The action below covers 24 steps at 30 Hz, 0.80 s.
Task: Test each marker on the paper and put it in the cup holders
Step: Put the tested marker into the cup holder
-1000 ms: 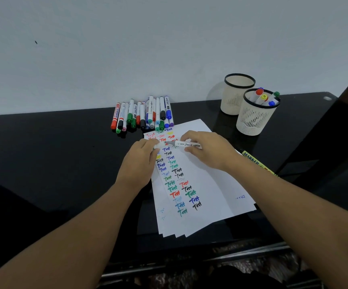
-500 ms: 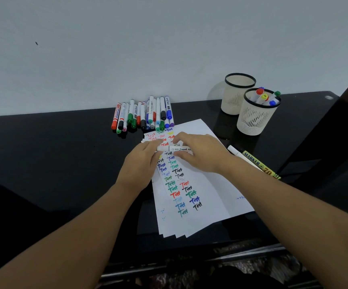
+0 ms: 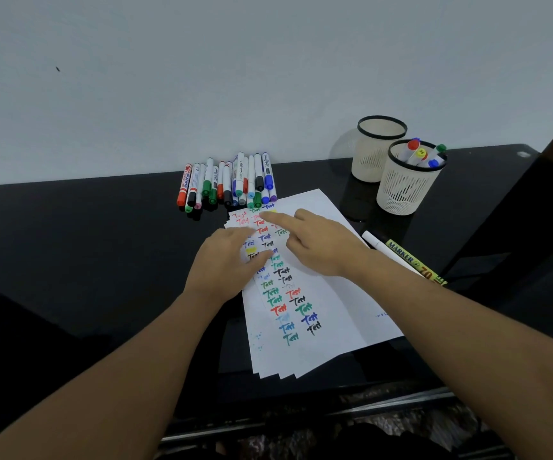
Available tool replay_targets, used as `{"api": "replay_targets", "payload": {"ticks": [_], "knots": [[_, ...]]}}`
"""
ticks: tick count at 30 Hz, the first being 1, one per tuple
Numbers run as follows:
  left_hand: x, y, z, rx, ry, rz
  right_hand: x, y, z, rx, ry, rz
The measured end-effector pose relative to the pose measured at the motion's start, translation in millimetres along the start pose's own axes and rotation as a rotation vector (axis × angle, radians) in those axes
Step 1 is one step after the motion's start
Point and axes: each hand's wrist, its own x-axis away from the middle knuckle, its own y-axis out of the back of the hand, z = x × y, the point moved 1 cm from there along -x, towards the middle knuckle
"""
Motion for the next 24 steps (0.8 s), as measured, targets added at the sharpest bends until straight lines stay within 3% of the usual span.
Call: {"api": "replay_targets", "payload": {"ticks": [18,24], "knots": [[-3,-1,3,-0.03,-0.008,0.015,5,6,-8,-0.338,-0.167,-0.079],[-2,-2,2,-0.032,-0.017,0.005,9,26,-19,-0.824,-0.375,-0.19]]}}
